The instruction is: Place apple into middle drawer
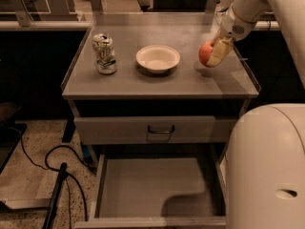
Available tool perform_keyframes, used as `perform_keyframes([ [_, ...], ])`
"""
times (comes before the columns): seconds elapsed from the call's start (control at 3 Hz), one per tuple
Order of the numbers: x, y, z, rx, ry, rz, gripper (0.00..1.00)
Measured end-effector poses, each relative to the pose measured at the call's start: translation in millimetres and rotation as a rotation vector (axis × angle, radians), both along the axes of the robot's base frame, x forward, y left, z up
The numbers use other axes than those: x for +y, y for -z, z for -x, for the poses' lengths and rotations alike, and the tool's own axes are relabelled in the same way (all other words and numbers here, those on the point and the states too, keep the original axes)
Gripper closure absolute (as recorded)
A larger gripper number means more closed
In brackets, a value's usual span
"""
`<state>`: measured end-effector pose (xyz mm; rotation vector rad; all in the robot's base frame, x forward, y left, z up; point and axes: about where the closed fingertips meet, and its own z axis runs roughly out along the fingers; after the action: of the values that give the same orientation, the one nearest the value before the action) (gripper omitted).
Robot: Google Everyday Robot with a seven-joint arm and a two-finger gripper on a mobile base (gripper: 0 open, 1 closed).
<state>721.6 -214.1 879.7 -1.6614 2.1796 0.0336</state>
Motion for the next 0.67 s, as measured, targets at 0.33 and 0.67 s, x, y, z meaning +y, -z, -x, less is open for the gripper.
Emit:
perform_keyframes([
  [0.33, 4.9, -33.1, 24.0, -0.035, -0.031, -0.048, 1.0],
  [0.67, 9.3, -41.9, 61.6, -0.014, -0.056, -0.092, 1.0],
])
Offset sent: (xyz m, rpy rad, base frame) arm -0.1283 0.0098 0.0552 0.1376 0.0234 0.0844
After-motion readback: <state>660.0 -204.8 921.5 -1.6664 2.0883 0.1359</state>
